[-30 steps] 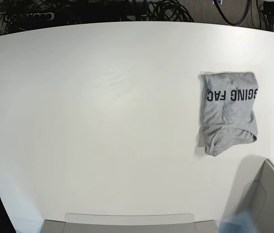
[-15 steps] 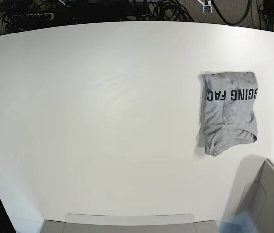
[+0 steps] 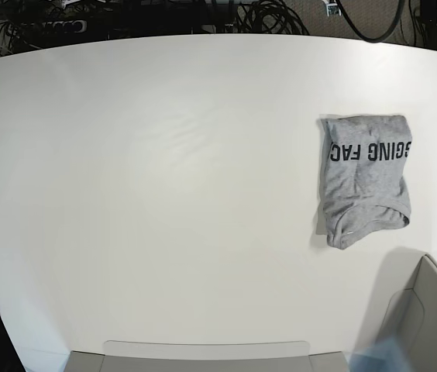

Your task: Fold the T-shirt properly

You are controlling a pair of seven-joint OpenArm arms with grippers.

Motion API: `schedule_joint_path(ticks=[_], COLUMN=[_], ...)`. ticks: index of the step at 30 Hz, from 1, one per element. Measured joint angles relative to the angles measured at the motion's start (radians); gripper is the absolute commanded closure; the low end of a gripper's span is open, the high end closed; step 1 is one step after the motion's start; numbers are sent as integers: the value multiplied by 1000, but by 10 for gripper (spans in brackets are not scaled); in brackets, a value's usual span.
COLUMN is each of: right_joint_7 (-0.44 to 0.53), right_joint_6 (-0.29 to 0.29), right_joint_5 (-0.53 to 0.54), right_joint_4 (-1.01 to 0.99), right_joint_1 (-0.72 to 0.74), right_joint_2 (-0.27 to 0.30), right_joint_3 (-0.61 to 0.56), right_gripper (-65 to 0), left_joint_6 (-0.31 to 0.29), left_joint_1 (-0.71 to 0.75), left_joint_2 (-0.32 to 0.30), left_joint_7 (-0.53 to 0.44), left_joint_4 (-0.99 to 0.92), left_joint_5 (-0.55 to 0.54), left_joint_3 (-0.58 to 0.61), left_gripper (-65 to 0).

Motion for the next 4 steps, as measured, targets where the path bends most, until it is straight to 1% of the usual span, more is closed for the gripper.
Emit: schedule_joint_path(ticks=[4], right_joint_7=[8], right_joint_6=[2], right_joint_5=[2], right_joint_4=[2], right_joint_1=[3], right_joint_2=[-14], right_joint_3=[-73], right_gripper=[-8], left_joint_6=[0], left_joint_1=[-32], left_joint_2=[36], left_joint_7=[2], left_joint_4=[0], left_joint_5=[0], left_joint_3=[0], left_gripper=[0])
